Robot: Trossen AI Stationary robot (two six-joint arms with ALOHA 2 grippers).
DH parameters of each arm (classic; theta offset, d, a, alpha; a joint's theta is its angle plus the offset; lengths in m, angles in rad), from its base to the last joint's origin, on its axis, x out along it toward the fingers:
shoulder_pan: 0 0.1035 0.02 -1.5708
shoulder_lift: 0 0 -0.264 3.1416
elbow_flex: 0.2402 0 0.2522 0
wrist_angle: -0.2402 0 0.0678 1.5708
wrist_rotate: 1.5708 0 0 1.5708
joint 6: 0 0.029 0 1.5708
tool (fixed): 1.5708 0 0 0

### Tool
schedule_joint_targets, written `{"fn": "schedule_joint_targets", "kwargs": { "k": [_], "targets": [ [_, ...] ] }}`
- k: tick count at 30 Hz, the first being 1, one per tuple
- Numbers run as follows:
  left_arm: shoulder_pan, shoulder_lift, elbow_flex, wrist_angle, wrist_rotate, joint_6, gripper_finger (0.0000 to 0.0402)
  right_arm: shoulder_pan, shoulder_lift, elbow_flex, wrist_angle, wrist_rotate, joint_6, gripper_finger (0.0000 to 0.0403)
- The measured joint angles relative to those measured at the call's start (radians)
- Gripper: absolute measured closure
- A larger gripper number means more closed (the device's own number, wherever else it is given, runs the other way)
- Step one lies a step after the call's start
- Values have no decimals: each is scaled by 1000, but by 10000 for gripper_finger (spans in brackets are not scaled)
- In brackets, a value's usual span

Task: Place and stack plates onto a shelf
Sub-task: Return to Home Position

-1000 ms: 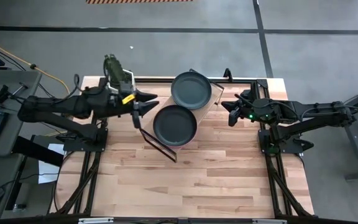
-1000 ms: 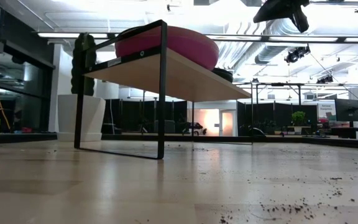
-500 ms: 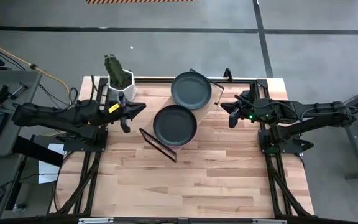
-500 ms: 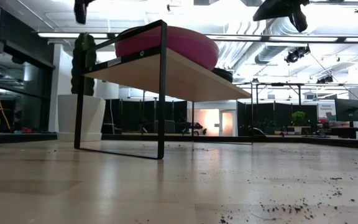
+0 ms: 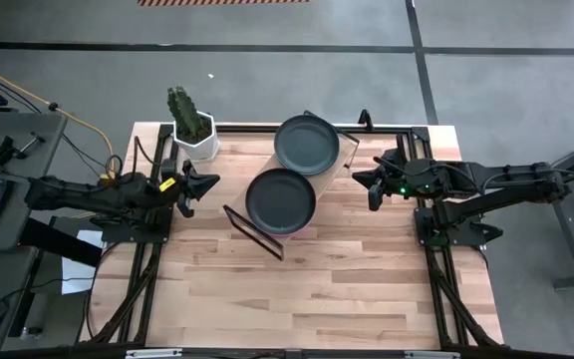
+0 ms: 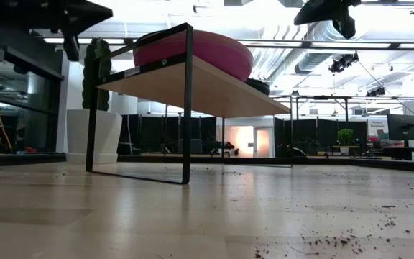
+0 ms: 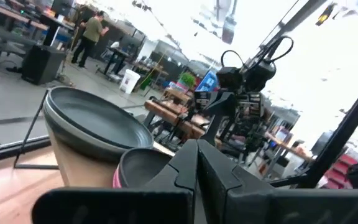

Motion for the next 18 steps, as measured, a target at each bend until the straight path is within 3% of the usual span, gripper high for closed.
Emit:
{"fn": "schedule_joint_targets", "kwargs": {
  "k": [11, 18],
  "targets": [
    [-1, -177, -230, 209, 10, -39, 401, 0, 0, 0, -4, -24, 28, 402],
    [-2, -193, -228, 178, 53, -5, 401, 15, 0, 0, -11, -25, 55, 402]
  ]
}}
